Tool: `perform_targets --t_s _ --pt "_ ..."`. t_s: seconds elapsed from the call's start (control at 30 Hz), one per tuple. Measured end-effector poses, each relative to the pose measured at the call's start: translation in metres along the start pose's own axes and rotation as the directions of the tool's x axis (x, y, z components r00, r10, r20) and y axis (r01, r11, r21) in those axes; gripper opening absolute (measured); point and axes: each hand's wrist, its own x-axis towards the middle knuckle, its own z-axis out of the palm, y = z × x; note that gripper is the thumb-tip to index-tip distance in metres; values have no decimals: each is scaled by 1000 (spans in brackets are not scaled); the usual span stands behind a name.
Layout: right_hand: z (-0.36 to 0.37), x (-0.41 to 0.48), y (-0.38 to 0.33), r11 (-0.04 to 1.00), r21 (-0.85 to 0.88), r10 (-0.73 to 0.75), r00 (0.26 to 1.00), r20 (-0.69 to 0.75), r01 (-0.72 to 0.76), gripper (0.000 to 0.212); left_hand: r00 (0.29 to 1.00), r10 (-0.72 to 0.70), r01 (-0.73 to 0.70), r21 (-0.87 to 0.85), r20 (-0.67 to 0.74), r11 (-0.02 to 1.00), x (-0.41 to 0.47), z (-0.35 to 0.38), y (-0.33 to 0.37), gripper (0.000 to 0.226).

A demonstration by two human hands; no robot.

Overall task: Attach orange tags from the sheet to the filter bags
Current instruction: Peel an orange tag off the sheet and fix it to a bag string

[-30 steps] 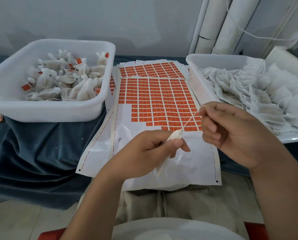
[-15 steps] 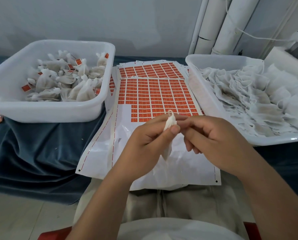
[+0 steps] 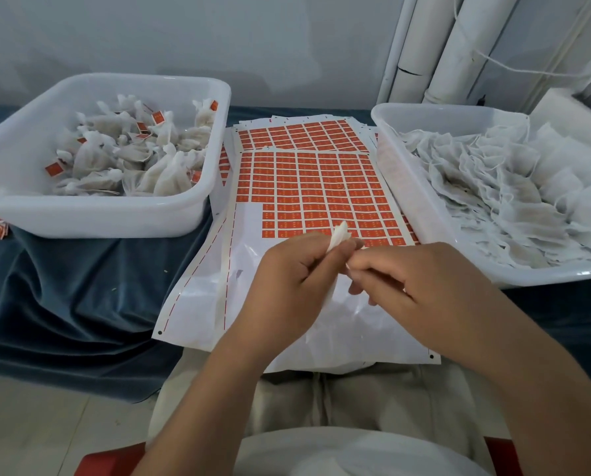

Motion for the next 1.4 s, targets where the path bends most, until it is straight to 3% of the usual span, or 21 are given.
perform_targets --t_s 0.17,0.47,0.63,0.77,0.87,1.0,1.13,1.23,1.4 --pt "-6 -3 1 969 -221 -145 980 -134 113 17 973 7 -62 235 230 970 0 -8 -4 33" --pt "-5 0 10 960 -190 -226 970 -92 206 16 874 -62 -33 185 483 982 -8 -5 2 27" --pt "-1 6 18 988 139 -61 998 -32 65 14 846 1 -87 137 534 987 -7 -3 -2 30" --pt "5 13 29 867 495 50 999 17 -51 17 835 76 -121 48 546 991 -4 -8 1 32" --pt "9 14 34 795 603 29 997 67 -64 10 847 82 -79 -28 526 996 -5 -12 -1 34" --pt "10 12 33 855 517 -18 998 -60 46 9 869 48 44 -174 493 984 -4 -19 -2 41" --pt "9 9 25 913 357 -125 969 -212 196 3 872 74 81 -293 484 953 -4 -21 3 42" --pt "1 6 21 941 215 -222 957 -186 260 15 865 98 80 -327 492 942 -5 -21 5 43" --pt "-11 0 18 943 101 -308 946 -104 318 12 835 101 110 -344 540 933 -4 -23 5 43"
